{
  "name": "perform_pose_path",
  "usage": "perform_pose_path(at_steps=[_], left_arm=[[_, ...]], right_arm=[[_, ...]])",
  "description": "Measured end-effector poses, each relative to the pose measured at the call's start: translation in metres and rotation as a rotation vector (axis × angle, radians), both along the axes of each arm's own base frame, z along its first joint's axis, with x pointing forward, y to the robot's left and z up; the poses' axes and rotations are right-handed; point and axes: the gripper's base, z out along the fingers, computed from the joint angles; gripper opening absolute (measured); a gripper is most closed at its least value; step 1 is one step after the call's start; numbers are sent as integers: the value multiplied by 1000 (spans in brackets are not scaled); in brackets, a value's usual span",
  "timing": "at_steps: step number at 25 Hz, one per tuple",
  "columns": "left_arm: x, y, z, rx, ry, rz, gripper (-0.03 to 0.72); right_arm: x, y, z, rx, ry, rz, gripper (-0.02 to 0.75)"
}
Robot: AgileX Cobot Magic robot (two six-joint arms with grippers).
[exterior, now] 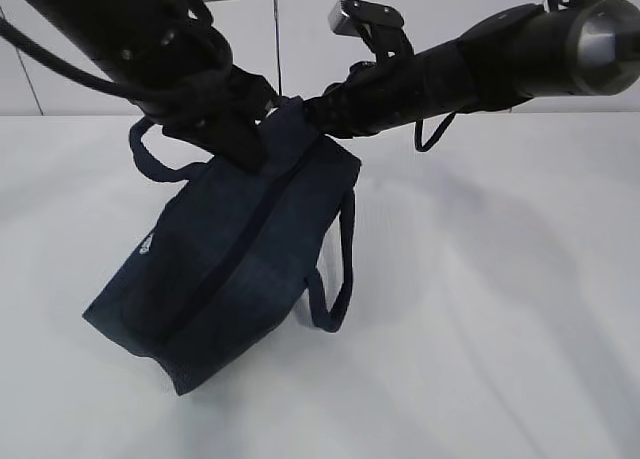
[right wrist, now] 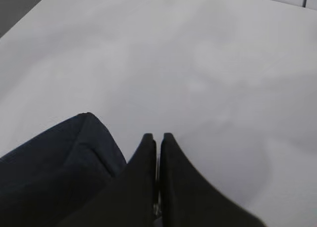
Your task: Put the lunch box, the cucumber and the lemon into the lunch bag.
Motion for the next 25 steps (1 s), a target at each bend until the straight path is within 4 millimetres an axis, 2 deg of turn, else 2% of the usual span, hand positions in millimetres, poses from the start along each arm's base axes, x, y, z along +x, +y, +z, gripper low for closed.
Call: perform_pose_path(at_steps=[8, 14, 19, 25], left_arm=[[-9, 4, 11, -3, 1, -14, -8], [-18, 8, 22, -20, 18, -28, -8], [-28, 12, 39, -62, -2, -31, -8], [-31, 12, 44, -85, -7, -34, -8]], right_arm=[[4, -11, 0, 11, 5, -24, 0], [3, -10, 1, 24, 15, -12, 0], [3, -10, 2, 29, 14, -13, 0], [2, -8, 2, 38, 23, 4, 0]])
